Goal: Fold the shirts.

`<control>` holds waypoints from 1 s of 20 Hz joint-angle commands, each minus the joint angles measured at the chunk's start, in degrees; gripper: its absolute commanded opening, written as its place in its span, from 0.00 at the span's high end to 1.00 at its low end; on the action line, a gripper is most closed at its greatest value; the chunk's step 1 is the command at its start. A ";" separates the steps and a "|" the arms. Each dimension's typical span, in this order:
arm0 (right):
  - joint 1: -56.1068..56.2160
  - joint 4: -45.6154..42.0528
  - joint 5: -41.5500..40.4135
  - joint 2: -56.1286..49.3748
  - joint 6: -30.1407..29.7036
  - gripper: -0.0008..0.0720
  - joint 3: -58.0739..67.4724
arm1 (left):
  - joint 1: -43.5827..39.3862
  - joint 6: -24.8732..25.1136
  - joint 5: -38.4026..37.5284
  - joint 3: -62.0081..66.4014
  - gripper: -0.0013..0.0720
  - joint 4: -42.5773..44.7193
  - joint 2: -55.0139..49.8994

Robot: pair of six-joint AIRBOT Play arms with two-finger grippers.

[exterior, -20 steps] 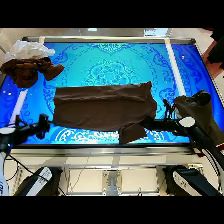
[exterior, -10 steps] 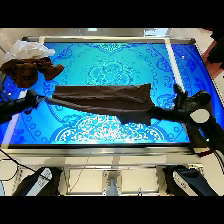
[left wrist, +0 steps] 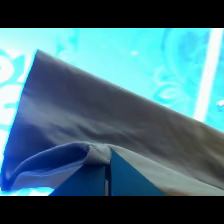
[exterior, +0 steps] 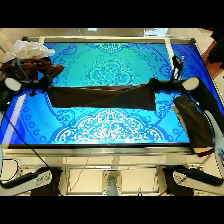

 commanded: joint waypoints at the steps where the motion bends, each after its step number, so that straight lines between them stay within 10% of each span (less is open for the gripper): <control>1: 0.02 -0.20 -1.36 -12.68 -0.42 0.96 8.94 | -1.05 -2.99 -0.35 4.87 0.97 5.22 -8.85; 12: 0.02 2.01 -7.80 -29.03 -1.99 0.96 14.62 | -1.38 -3.78 13.84 4.98 0.94 1.60 -18.45; 15: -0.26 2.60 -7.63 -27.91 -2.01 0.85 14.69 | -1.36 -1.16 12.96 7.06 0.12 -1.49 -18.43; 17: -1.22 2.12 -4.28 -26.05 -4.44 0.58 16.35 | -1.36 -0.79 10.88 10.67 0.13 -3.08 -18.32; 20: -3.82 -1.16 2.36 -21.53 -6.64 0.55 19.19 | -1.36 5.33 10.08 16.76 0.13 -10.34 -17.40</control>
